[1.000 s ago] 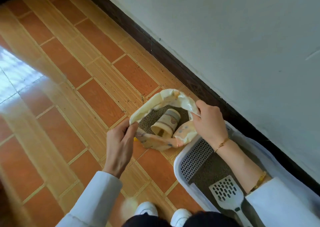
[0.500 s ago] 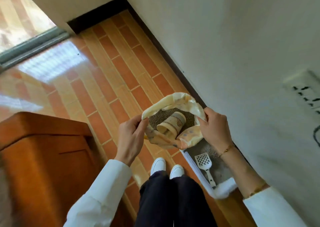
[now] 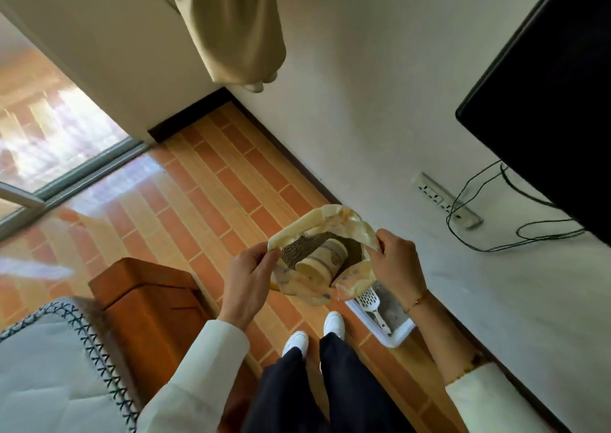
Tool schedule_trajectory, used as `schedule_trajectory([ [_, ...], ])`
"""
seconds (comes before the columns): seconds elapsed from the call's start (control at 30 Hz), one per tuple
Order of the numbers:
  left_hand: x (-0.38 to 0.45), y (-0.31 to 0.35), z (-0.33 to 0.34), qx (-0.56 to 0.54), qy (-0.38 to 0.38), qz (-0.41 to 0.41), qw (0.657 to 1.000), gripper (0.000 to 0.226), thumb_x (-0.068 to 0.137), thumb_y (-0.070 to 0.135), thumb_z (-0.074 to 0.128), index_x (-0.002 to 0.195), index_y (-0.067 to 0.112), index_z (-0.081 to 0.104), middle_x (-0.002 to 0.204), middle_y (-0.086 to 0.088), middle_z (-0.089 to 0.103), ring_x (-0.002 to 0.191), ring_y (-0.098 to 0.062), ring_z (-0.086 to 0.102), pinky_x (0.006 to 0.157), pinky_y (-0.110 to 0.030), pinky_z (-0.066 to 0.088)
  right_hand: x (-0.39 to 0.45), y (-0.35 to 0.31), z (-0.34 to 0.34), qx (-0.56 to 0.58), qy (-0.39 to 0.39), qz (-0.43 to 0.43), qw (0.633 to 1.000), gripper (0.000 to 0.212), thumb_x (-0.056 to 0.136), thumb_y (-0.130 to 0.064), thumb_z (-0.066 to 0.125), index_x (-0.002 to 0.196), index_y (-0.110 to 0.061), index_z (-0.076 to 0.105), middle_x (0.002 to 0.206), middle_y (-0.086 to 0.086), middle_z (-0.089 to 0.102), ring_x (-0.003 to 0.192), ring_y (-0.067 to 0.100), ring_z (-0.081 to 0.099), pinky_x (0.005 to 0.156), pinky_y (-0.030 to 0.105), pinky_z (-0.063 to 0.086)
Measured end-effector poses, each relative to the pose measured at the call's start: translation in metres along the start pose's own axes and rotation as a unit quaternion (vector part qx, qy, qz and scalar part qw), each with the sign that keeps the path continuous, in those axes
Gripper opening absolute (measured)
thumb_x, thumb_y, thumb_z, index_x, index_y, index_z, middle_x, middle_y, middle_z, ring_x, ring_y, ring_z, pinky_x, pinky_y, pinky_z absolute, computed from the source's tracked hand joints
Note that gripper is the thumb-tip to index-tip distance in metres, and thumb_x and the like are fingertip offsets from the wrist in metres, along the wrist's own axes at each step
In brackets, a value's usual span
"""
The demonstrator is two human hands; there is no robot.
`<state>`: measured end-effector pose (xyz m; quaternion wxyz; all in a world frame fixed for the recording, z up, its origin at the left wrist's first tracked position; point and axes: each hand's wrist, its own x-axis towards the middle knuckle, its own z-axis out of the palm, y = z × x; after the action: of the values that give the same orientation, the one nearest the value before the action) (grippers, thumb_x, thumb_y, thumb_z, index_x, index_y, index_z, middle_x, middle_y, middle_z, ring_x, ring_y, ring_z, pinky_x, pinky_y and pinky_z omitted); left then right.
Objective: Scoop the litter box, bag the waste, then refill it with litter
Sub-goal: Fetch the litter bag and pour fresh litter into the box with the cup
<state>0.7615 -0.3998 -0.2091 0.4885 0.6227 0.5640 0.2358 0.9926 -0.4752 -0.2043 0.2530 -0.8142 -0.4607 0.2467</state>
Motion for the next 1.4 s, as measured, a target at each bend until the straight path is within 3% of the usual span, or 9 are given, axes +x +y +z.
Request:
schedule_trajectory([
  [0.23,-0.037,0.022,-0.007,0.06,-0.107,0.072,0.99,0.026,0.094,0.025,0.053,0.076,0.04,0.065,0.062,-0.007,0.066,0.047,-0.013,0.041,0.052,-0.038,0.036,-0.097,0.008,-0.01,0.027,0.091,0.105,0.99,0.029,0.094,-0.017,0.058,0.066,-0.019,0.051,0.059,-0.012,0.053,0.05,0.002,0.043,0.046,0.008,0.031],
  [0.37,-0.051,0.033,0.006,0.077,-0.213,0.122,0.966,0.028,0.091,0.028,0.053,0.068,0.022,0.067,0.052,0.001,0.054,0.046,-0.006,0.035,0.051,-0.032,0.03,-0.162,0.02,-0.011,0.044,0.14,0.204,0.968,0.02,0.094,-0.018,0.057,0.078,-0.007,0.06,0.06,-0.003,0.057,0.051,0.012,0.049,0.043,0.012,0.032],
  [0.5,-0.073,0.044,0.032,0.093,-0.321,0.167,0.927,0.032,0.085,0.038,0.049,0.065,0.017,0.063,0.054,0.0,0.058,0.049,-0.01,0.04,0.051,-0.034,0.032,-0.233,0.028,-0.014,0.067,0.196,0.287,0.935,0.013,0.094,-0.019,0.057,0.084,-0.013,0.064,0.063,0.001,0.061,0.053,0.018,0.056,0.046,0.025,0.039],
  [0.73,-0.146,0.064,0.102,0.124,-0.478,0.234,0.838,0.047,0.093,0.016,0.058,0.048,0.025,0.046,0.045,0.013,0.041,0.047,-0.005,0.033,0.052,-0.029,0.025,-0.358,0.054,-0.02,0.064,0.292,0.427,0.853,0.005,0.09,-0.018,0.063,0.087,-0.013,0.061,0.07,-0.007,0.058,0.062,0.006,0.055,0.053,0.015,0.037],
  [0.87,-0.201,0.07,0.151,0.159,-0.545,0.261,0.78,0.044,0.091,0.023,0.058,0.048,0.032,0.052,0.043,0.009,0.041,0.047,-0.008,0.032,0.055,-0.031,0.026,-0.43,0.069,-0.022,0.081,0.341,0.486,0.801,0.003,0.091,-0.016,0.059,0.089,-0.014,0.061,0.072,-0.002,0.06,0.063,0.012,0.056,0.051,0.015,0.034],
  [0.97,-0.252,0.072,0.187,0.164,-0.581,0.272,0.749,0.042,0.09,0.023,0.059,0.049,0.025,0.047,0.043,0.008,0.039,0.047,-0.009,0.032,0.055,-0.031,0.027,-0.483,0.079,-0.03,0.076,0.375,0.522,0.763,0.006,0.091,-0.014,0.061,0.089,-0.019,0.059,0.066,-0.012,0.054,0.058,-0.003,0.049,0.047,0.009,0.029],
  [1.07,-0.311,0.075,0.22,0.179,-0.613,0.281,0.716,0.035,0.091,0.018,0.06,0.056,0.018,0.054,0.049,0.01,0.042,0.049,-0.006,0.035,0.055,-0.029,0.029,-0.539,0.101,-0.038,0.083,0.405,0.544,0.73,0.011,0.088,-0.011,0.059,0.077,-0.013,0.059,0.059,-0.008,0.054,0.053,0.011,0.052,0.045,0.013,0.029],
  [1.23,-0.41,0.071,0.277,0.169,-0.62,0.284,0.711,0.039,0.087,0.015,0.063,0.059,-0.004,0.043,0.048,0.002,0.031,0.051,-0.014,0.028,0.055,-0.033,0.026,-0.632,0.148,-0.061,0.078,0.419,0.566,0.705,0.02,0.088,-0.011,0.058,0.068,-0.013,0.057,0.057,-0.003,0.054,0.052,0.008,0.05,0.045,0.016,0.031],
  [1.4,-0.496,0.07,0.33,0.185,-0.638,0.302,0.684,0.036,0.089,0.027,0.058,0.073,-0.005,0.063,0.067,-0.024,0.059,0.056,-0.026,0.048,0.061,-0.044,0.042,-0.709,0.196,-0.092,0.073,0.442,0.578,0.682,0.034,0.086,-0.011,0.058,0.06,-0.027,0.044,0.054,-0.009,0.05,0.05,0.006,0.049,0.043,0.018,0.032],
])
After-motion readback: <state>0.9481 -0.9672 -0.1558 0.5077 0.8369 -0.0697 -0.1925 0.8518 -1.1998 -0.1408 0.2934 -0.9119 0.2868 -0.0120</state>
